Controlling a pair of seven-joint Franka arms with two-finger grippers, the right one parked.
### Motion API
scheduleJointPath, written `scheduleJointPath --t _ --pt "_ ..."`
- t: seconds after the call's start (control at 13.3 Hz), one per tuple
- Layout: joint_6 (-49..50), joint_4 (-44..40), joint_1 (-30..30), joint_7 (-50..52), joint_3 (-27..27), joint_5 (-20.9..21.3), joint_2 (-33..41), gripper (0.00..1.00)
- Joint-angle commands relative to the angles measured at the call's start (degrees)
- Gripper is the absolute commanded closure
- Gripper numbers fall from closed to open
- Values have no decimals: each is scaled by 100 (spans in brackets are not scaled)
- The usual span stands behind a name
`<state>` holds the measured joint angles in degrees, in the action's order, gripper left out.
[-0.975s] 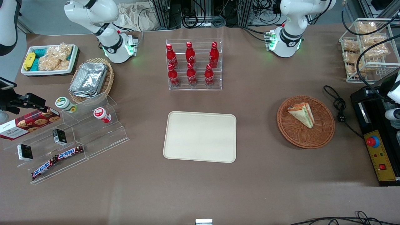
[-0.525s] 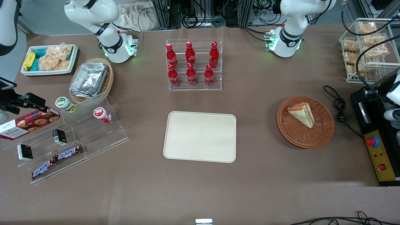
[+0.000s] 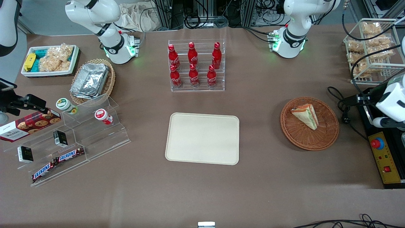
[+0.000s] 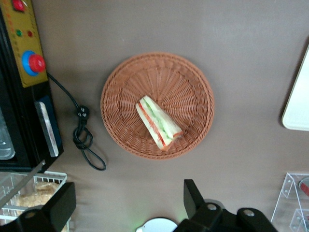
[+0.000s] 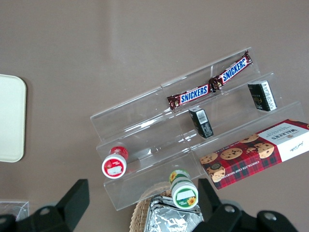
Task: Place sandwich from basket to tray
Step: 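Move the left gripper over the sandwich in the wicker basket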
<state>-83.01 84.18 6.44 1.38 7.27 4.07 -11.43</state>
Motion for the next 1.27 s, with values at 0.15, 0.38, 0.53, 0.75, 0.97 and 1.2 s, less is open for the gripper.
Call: scheduleJointPath --t 0.15,0.38,0.53,0.75,0.97,1.2 --pt "-5 222 -11 81 20 -29 -235 1" --pt "47 98 -28 117 55 -64 -315 1" --pt "240 203 -28 108 90 -12 -333 1" --pt "5 755 -11 179 90 -82 -229 1" --pt "-811 1695 33 353 81 -108 131 1" --pt "-2031 2793 86 1318 55 -108 448 1"
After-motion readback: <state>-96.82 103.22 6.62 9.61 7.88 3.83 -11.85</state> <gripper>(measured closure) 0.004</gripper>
